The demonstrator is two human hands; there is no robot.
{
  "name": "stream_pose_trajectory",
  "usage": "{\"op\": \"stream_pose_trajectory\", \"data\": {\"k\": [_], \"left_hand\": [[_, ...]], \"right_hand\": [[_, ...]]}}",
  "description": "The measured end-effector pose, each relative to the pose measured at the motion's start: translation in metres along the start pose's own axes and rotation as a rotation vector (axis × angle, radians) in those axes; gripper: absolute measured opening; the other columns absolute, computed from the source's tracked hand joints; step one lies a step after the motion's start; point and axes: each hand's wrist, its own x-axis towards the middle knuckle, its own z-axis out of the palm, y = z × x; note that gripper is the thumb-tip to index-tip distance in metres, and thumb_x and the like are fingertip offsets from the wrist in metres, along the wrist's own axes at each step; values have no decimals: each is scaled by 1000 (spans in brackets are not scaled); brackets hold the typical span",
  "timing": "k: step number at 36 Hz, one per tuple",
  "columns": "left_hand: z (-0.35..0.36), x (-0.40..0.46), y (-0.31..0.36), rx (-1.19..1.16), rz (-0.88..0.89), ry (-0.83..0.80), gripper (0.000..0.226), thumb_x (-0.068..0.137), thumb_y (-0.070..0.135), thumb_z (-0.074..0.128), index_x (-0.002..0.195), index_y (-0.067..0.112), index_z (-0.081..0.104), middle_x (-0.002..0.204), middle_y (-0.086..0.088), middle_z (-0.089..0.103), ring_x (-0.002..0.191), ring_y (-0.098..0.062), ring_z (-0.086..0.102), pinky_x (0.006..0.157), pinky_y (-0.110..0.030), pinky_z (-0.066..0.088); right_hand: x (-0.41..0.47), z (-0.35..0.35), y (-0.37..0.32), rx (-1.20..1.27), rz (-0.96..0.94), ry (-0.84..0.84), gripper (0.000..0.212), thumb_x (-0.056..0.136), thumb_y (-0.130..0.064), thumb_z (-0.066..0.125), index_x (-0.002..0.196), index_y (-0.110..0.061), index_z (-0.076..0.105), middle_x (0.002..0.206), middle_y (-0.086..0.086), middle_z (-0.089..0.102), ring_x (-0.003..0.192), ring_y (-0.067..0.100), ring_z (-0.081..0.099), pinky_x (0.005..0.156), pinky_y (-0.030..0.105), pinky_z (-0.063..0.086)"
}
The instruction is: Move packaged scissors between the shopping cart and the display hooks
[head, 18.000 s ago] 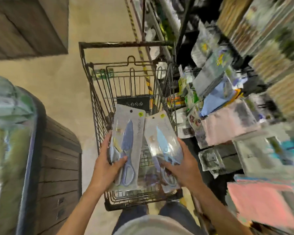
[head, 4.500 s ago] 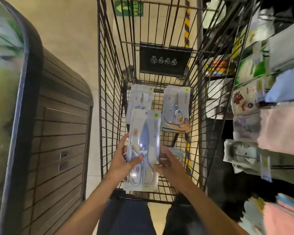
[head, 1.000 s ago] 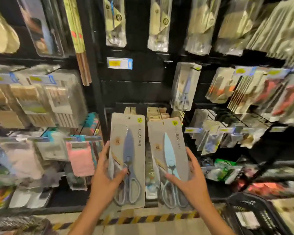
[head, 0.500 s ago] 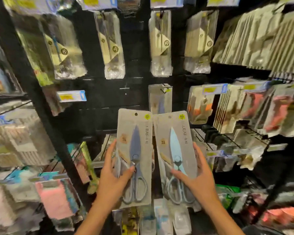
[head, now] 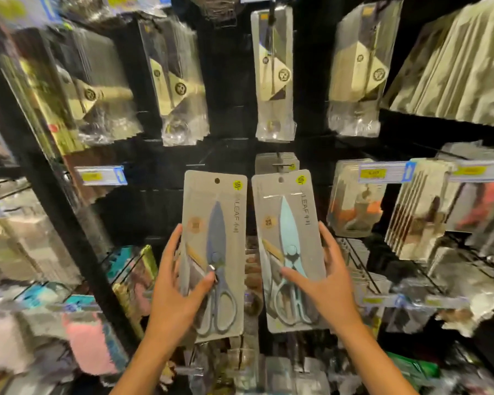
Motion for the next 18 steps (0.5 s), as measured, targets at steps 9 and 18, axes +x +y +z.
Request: {"op": "stream_pose_trajectory", "data": {"k": [9, 18], "left_hand": [[2, 27, -10, -73, 32, -27, 92, 80, 20, 78, 152, 48, 27, 136, 51, 38, 125, 21, 44, 86, -1, 47], [3, 47, -17, -99, 55, -73, 93, 80, 21, 78, 150, 54, 26, 149, 28, 44, 132, 1, 51, 101, -27, 50]], "right_hand": [[24, 9, 10, -19, -3, 33, 104, 69, -33, 92, 152, -46, 31, 148, -28, 43, 130, -3, 51, 105, 37, 52], [37, 18, 27, -23, 27, 39, 99, 69, -38, 91, 143, -62, 31, 149, -22, 46, 132, 4, 52, 106, 41, 52]]}}
